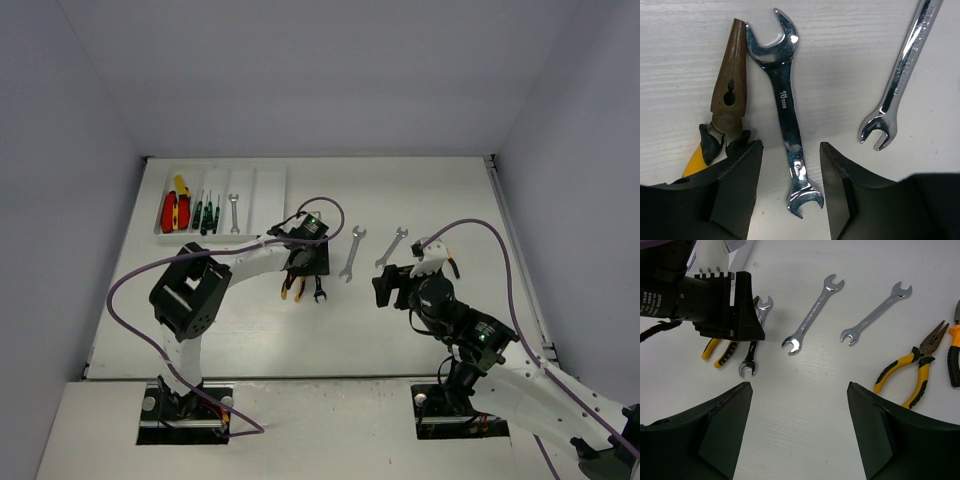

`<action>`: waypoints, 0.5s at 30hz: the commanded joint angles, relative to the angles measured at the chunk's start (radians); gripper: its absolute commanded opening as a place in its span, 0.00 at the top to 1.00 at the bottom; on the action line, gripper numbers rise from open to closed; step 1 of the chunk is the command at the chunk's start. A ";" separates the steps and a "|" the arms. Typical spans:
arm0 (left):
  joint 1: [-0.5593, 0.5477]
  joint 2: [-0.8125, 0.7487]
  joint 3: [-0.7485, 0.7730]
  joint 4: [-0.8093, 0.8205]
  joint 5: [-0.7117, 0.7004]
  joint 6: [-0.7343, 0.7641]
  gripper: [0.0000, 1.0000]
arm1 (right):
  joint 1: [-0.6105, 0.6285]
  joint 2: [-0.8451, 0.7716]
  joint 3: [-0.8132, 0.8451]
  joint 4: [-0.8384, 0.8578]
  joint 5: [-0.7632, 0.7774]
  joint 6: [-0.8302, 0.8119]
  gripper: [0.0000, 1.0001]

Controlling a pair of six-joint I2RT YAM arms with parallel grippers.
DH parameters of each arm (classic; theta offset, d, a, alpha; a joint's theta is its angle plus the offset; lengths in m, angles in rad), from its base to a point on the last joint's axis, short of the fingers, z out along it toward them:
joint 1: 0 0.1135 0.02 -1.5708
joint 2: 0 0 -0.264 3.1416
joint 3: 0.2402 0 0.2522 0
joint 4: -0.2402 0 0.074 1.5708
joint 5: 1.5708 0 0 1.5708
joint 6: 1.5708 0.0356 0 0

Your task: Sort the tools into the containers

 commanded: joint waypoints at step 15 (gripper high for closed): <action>-0.052 0.132 0.193 -0.195 -0.163 0.001 0.60 | -0.003 -0.023 -0.016 0.043 0.028 0.006 0.26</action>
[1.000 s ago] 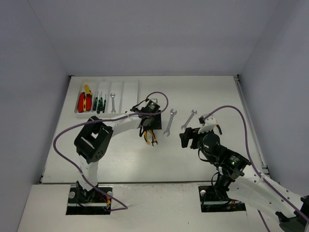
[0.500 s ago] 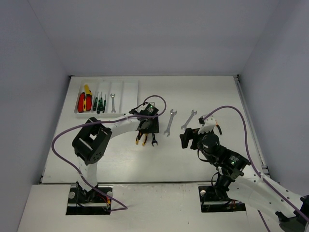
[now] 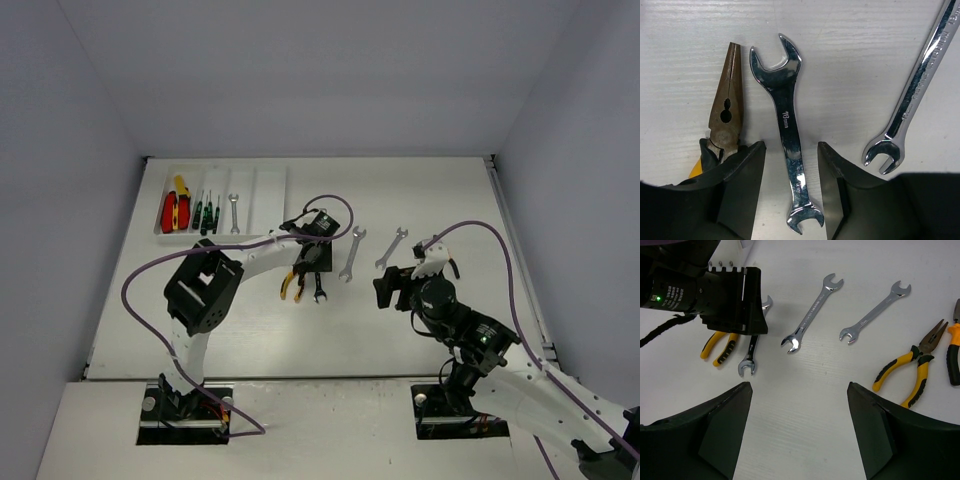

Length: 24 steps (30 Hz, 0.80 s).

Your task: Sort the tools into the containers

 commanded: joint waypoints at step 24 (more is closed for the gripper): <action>-0.042 -0.026 0.050 -0.122 -0.041 0.028 1.00 | -0.003 -0.065 -0.005 0.032 0.026 0.011 0.25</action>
